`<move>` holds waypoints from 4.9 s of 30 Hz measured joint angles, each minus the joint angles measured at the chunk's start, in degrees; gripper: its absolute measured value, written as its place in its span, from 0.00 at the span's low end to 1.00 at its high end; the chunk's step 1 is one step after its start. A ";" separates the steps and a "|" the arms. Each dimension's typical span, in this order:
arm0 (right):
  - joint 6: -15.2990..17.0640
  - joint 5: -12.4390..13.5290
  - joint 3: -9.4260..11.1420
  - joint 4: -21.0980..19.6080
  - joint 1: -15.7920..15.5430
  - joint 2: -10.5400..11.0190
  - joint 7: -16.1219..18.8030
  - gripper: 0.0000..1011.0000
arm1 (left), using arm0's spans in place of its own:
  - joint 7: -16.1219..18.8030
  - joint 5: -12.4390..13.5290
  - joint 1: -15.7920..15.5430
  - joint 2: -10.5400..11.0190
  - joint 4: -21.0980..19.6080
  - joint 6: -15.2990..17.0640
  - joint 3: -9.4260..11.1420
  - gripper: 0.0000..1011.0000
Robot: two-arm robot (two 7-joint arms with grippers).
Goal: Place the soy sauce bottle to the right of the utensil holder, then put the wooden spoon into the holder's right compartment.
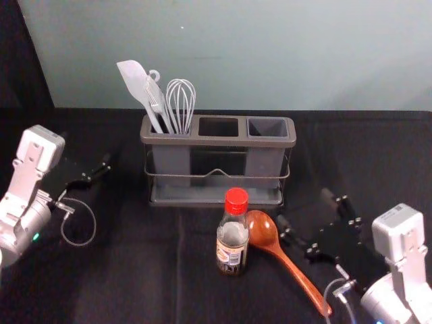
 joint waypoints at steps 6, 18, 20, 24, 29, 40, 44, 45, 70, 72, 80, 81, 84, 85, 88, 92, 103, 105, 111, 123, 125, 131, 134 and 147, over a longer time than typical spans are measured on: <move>-1.25 1.29 -1.10 -0.44 -0.67 -1.80 2.29 0.99 | 0.00 0.00 0.00 0.00 0.00 0.00 0.00 0.99; -2.04 2.41 -2.24 -0.75 0.34 -5.18 6.79 0.99 | 0.00 0.00 0.00 0.00 0.00 0.00 0.00 0.99; -1.98 2.28 -2.35 -0.55 0.70 -5.64 7.20 0.99 | 0.00 0.00 0.00 0.00 0.00 0.00 0.00 0.99; -1.82 2.14 -2.56 0.07 1.49 -6.75 8.17 0.99 | 0.00 0.00 0.00 0.00 0.00 0.00 0.00 0.99; -1.59 1.71 -2.82 1.13 2.77 -8.33 9.48 0.99 | 0.00 0.00 0.00 0.00 0.00 0.00 0.00 0.99; -1.23 1.65 -2.81 3.18 4.80 -11.40 11.80 0.99 | 0.00 0.00 0.00 0.00 0.00 0.00 0.00 0.99; -0.51 1.34 -2.52 3.22 5.05 -12.16 12.44 0.99 | 0.00 0.00 0.00 0.00 0.00 0.00 0.00 0.99; -0.42 1.34 -2.46 3.21 5.07 -12.26 12.62 0.99 | 0.00 0.00 0.00 0.00 0.00 0.00 0.00 0.99; -0.49 0.76 -0.11 3.76 4.02 -15.66 16.42 0.94 | 0.00 0.00 0.00 0.00 0.00 0.00 0.00 0.99; -0.48 0.53 0.05 3.51 3.74 -15.77 16.48 0.90 | 0.00 0.00 0.01 0.00 0.00 0.00 0.00 0.99; -0.11 -0.46 0.93 1.98 1.82 -16.20 17.01 0.67 | 0.00 0.00 0.01 0.00 0.00 0.00 0.00 0.99; -0.11 -0.55 1.03 1.87 1.69 -16.26 17.06 0.65 | 0.00 0.00 0.00 0.00 0.00 0.00 0.00 0.99; -0.11 -0.85 1.34 1.64 1.37 -16.42 17.18 0.57 | 0.00 0.00 0.00 0.00 0.00 0.00 0.00 0.99; -0.10 -1.04 1.53 1.52 1.22 -16.56 17.25 0.51 | 0.00 0.00 0.00 0.00 0.00 0.00 0.00 0.99; -0.06 -1.33 1.90 1.40 0.98 -16.87 17.48 0.43 | 0.00 0.00 0.00 0.00 0.00 0.00 0.00 0.99; 0.04 -1.63 2.38 1.25 0.67 -17.28 17.79 0.39 | 0.00 0.00 0.00 0.00 0.00 0.00 0.00 0.99; 0.12 0.66 5.41 -2.73 -0.62 -16.87 20.03 0.39 | 0.00 0.00 0.01 0.00 0.00 0.00 0.00 0.99; 0.36 0.88 6.05 -3.57 -0.92 -16.51 20.04 0.39 | 0.00 0.00 0.01 0.00 0.00 0.00 0.00 0.99; 0.51 1.75 9.39 -5.99 -2.86 -15.26 19.54 0.39 | 0.00 0.00 0.01 0.00 0.00 0.00 0.00 0.99; 1.85 4.62 17.17 -3.85 -4.18 -13.37 18.78 0.39 | 0.00 0.00 0.00 0.00 0.00 0.00 0.00 0.99; 1.95 5.12 17.81 -2.75 -3.45 -13.18 19.06 0.39 | 0.00 0.00 0.00 0.00 0.00 0.00 0.00 0.99; 1.86 7.27 18.73 3.05 1.71 -12.30 21.75 0.39 | 0.00 0.00 0.00 0.00 0.00 0.00 0.00 0.99; 1.76 8.14 18.45 6.44 4.91 -12.02 23.09 0.39 | 0.00 0.00 0.00 0.00 0.00 0.00 0.00 0.99; -0.70 10.73 15.01 18.24 15.88 -12.96 27.27 0.39 | 0.00 0.00 0.01 0.00 0.00 0.00 0.00 0.99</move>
